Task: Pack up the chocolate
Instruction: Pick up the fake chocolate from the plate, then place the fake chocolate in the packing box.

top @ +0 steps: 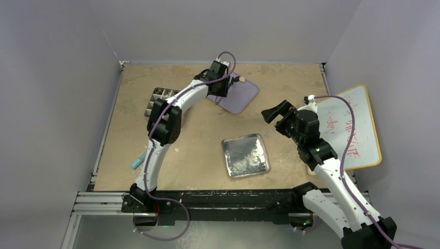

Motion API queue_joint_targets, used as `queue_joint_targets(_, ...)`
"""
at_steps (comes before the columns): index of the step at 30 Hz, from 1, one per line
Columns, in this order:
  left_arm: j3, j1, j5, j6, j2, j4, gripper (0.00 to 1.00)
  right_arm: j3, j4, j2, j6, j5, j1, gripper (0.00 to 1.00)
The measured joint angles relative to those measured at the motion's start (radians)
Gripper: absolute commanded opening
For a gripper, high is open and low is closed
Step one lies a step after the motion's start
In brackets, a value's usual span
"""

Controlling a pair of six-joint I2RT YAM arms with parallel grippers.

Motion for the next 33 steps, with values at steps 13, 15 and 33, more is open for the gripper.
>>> queue_joint_targets(13, 0.005, 0.008, 0.028, 0.009, 0.012, 0.029, 0.29, 0.0, 0.0, 0.0, 0.0, 0.001, 0.0, 0.98)
queue_joint_targets(15, 0.006, 0.008, 0.03, 0.008, 0.016, 0.029, 0.28, 0.0, 0.0, -0.001, 0.0, 0.001, 0.0, 0.98)
queue_joint_targets(33, -0.052, 0.008, 0.032, -0.004, -0.047, -0.013, 0.25, 0.0, 0.0, -0.02, 0.0, 0.006, 0.0, 0.98)
